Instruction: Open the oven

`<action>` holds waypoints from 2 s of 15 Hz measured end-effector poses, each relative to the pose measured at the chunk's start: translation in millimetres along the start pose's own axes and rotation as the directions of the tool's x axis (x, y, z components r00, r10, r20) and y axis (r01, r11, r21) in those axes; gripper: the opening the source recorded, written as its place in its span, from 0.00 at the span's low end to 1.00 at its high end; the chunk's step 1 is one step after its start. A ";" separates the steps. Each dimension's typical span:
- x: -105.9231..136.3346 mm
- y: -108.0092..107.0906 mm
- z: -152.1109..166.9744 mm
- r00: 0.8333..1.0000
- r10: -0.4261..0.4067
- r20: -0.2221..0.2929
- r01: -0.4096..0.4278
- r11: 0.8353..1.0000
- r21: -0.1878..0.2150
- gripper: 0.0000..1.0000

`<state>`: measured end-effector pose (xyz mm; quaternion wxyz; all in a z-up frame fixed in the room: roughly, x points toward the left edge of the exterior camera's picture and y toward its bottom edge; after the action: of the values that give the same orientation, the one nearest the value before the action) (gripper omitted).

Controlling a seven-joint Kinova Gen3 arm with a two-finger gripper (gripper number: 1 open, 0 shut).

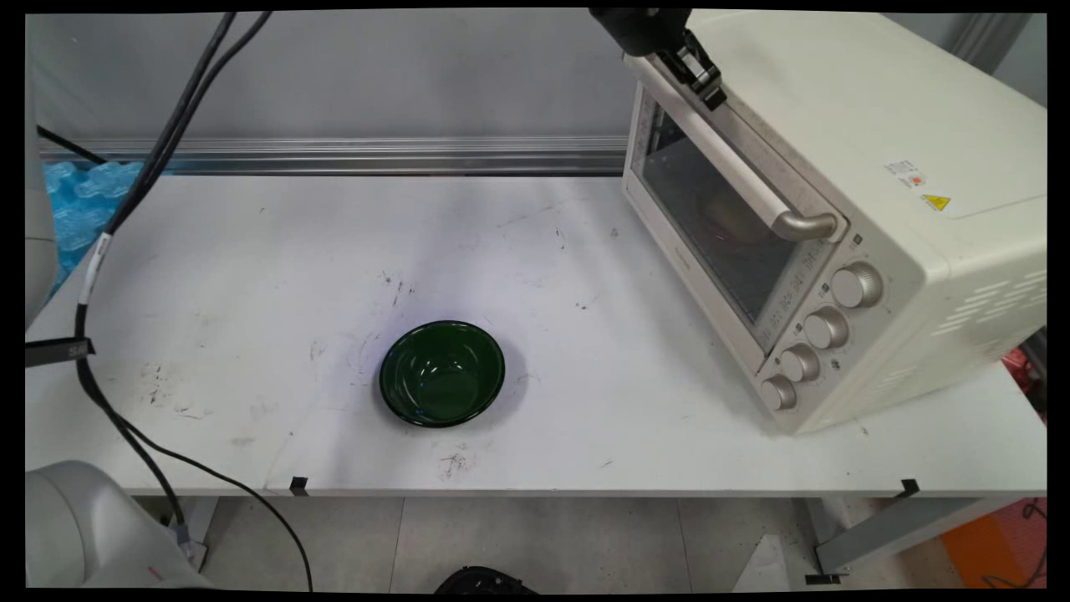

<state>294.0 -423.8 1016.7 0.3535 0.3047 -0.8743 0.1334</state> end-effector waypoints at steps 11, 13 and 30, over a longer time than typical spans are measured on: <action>-2.5 -2.1 23.7 1.000 -0.002 0.000 0.002 1.000 -0.003 0.00; -3.9 -2.4 26.2 1.000 0.002 0.002 -0.002 1.000 -0.003 0.00; -39.4 2.6 14.0 0.997 0.031 0.074 -0.030 1.000 -0.007 0.00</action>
<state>307.1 -410.8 979.1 0.3197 0.2951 -0.8917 0.1251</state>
